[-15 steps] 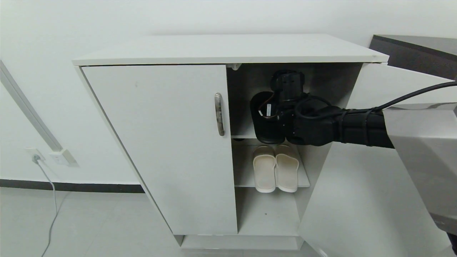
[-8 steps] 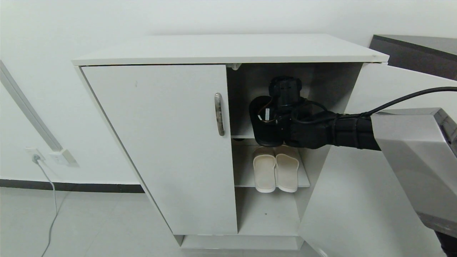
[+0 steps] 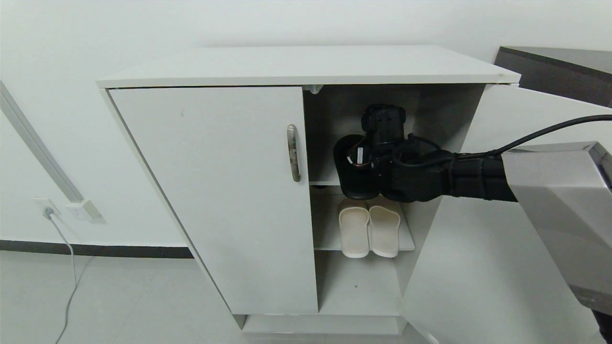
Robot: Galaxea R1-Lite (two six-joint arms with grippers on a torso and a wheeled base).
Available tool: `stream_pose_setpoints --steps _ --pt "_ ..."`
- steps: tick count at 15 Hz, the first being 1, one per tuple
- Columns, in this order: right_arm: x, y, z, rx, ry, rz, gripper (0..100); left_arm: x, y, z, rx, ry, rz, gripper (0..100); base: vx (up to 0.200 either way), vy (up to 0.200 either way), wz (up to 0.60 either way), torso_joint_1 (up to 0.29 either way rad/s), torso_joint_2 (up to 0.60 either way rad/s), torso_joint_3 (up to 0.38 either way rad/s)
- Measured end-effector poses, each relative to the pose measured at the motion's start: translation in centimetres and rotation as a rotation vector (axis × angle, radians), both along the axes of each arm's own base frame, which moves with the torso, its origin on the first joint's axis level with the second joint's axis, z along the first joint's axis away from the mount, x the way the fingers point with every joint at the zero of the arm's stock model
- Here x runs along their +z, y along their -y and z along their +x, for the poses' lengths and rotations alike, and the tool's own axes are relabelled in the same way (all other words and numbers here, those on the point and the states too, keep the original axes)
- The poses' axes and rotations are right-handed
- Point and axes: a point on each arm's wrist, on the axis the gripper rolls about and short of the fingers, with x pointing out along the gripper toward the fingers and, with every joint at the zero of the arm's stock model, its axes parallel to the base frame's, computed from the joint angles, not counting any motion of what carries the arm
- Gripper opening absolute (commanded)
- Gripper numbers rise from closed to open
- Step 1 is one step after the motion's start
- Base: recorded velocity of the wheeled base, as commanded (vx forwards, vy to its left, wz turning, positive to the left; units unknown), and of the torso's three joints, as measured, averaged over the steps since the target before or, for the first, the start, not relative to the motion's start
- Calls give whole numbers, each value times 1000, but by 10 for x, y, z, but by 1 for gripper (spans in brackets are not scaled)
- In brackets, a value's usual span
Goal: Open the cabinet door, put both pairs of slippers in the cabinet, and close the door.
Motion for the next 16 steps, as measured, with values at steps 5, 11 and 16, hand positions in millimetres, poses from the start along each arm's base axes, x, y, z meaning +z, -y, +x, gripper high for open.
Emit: stream_pose_setpoints --steps 5,11,16 --pt "6 2 -43 5 3 -12 100 0 0 0 0 0 2 0 0 0 0 0 0 0" --pt "-3 18 -136 128 -2 -4 100 0 0 0 -2 0 1 0 0 0 0 0 0 0" --pt "-15 35 -180 246 -1 27 100 0 0 0 -2 0 3 0 -40 0 0 0 0 1"
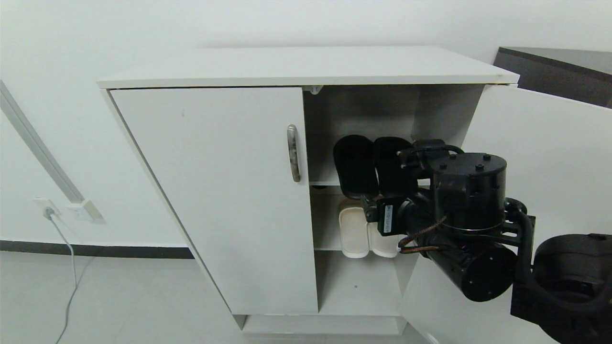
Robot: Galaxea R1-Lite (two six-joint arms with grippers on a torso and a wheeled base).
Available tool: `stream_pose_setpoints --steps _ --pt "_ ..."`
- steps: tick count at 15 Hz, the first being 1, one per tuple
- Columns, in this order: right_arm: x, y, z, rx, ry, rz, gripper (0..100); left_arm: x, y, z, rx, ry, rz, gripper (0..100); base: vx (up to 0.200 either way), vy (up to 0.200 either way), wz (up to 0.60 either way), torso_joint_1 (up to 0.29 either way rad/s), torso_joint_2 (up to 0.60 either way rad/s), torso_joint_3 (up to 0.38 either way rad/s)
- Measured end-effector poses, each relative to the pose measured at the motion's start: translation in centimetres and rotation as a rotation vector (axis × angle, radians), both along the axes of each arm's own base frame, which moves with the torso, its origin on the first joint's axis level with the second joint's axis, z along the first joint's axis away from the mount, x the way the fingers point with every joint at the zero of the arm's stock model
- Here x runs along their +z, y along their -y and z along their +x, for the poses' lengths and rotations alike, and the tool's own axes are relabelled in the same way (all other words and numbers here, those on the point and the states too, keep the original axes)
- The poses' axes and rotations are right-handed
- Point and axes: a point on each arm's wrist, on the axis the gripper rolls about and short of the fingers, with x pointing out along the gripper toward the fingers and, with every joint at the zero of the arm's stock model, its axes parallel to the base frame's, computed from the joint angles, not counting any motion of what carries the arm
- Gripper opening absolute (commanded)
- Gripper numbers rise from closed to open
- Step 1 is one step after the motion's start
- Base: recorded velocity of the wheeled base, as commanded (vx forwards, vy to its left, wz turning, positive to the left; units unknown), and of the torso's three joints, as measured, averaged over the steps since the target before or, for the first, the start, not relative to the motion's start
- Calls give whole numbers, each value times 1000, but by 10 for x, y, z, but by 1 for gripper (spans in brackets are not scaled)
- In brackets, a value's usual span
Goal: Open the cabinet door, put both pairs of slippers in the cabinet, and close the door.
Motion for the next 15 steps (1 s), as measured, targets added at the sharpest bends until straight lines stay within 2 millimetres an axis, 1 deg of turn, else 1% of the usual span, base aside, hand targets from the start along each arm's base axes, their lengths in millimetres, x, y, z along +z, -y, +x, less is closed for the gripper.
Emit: stream_pose_setpoints --steps 3,13,15 --pt "-3 2 -3 3 -9 3 100 0 0 0 0 0 -1 0 -200 0 0 10 4 -1" --pt "-6 2 -3 5 -17 -3 100 0 0 0 0 0 -2 0 -200 0 0 -1 1 3" --pt "-6 1 -3 7 -17 -2 100 0 0 0 0 0 -3 0 0 0 0 0 0 0"
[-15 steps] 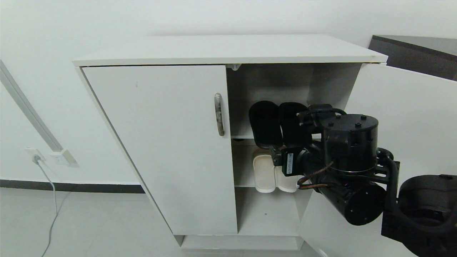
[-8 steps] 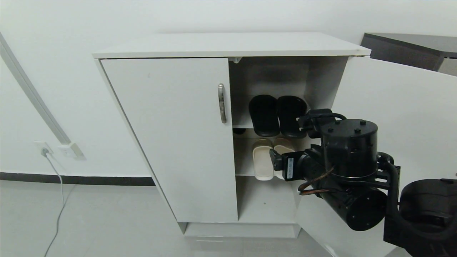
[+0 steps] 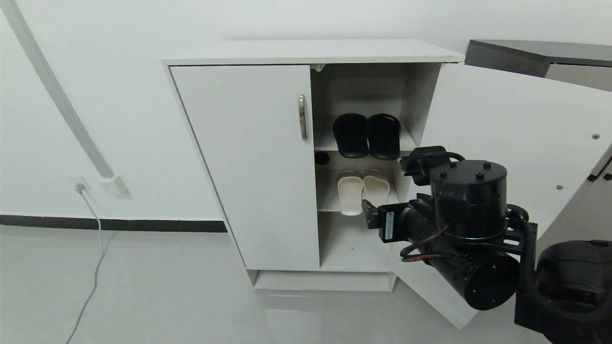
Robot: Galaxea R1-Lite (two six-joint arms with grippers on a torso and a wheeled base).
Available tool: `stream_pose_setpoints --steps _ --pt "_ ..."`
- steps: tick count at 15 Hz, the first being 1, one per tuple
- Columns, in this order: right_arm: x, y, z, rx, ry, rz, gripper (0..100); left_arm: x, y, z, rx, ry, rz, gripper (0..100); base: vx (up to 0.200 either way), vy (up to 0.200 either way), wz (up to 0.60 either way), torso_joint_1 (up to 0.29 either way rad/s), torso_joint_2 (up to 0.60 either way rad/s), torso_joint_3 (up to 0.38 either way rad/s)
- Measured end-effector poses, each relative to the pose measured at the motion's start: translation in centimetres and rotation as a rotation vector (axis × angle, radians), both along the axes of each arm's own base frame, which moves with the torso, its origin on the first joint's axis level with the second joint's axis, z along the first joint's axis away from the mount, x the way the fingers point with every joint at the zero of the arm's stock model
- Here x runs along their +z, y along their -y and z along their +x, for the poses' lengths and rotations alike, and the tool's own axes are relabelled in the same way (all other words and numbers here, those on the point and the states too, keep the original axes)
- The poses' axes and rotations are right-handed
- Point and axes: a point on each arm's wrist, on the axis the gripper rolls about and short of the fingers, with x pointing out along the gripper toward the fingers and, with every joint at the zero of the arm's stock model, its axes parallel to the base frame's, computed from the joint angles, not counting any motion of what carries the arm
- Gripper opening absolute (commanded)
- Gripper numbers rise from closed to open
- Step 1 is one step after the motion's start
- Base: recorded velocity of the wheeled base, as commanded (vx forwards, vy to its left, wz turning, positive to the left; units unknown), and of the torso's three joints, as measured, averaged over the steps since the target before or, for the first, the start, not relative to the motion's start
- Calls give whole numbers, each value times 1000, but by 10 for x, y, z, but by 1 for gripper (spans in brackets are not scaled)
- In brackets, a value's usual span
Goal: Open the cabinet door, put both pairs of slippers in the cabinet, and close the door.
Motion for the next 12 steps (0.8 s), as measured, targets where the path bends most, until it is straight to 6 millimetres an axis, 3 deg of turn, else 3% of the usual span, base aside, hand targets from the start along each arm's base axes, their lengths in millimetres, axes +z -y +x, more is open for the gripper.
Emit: stream_pose_setpoints --steps 1,2,12 --pt "0 0 0 0 -2 0 100 0 0 0 1 -1 0 0 0 0 0 0 0 0" --pt "0 0 0 0 0 3 0 0 0 0 0 1 1 0 0 0 0 0 0 0" --pt "-14 15 -1 35 -34 -34 0 0 0 0 1 0 1 0 0 0 0 0 0 0"
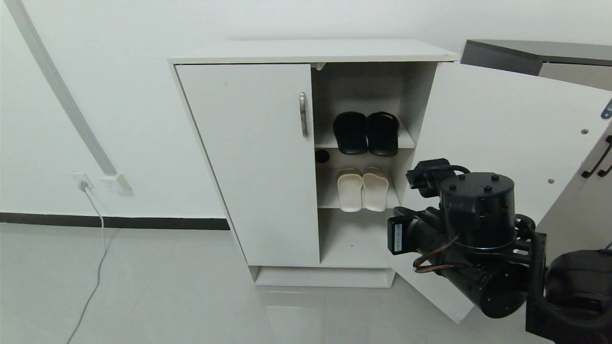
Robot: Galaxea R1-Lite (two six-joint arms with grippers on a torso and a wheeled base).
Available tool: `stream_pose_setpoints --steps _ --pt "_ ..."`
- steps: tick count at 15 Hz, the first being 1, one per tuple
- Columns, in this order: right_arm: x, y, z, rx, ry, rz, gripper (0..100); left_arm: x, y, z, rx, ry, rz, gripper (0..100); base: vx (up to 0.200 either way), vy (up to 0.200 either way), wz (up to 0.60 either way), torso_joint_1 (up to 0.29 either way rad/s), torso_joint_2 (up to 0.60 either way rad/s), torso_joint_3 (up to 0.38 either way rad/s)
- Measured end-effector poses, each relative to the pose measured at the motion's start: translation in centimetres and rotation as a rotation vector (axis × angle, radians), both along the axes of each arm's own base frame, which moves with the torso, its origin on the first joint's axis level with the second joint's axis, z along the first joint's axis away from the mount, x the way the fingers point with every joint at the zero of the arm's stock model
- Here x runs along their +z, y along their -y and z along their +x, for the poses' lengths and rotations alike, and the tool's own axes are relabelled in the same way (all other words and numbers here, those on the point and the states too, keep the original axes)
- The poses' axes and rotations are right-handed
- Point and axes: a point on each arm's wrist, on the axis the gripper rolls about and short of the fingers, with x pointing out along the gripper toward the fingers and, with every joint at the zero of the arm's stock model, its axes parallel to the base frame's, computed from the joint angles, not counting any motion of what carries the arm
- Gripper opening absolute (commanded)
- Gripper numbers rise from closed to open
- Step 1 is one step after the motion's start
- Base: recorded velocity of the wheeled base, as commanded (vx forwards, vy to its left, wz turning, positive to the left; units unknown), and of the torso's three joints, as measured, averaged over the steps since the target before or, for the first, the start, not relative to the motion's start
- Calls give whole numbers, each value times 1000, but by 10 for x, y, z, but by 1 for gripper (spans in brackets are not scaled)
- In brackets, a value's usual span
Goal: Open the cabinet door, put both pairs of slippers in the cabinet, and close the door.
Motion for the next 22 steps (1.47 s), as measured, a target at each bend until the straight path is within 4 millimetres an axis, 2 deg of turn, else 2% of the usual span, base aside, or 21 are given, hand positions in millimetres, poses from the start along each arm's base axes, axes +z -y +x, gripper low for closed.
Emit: stream_pose_setpoints --steps 8,12,22 --pt "-1 7 0 -2 8 -20 0 0 0 0 -1 -1 0 0 0 0 0 1 -18 -17" --pt "3 11 2 3 16 -9 0 0 0 0 0 0 0 0 0 0 0 45 -362 -309" --pt "-9 12 8 -7 -14 -33 0 0 0 0 -2 0 3 0 0 0 0 130 -462 -334"
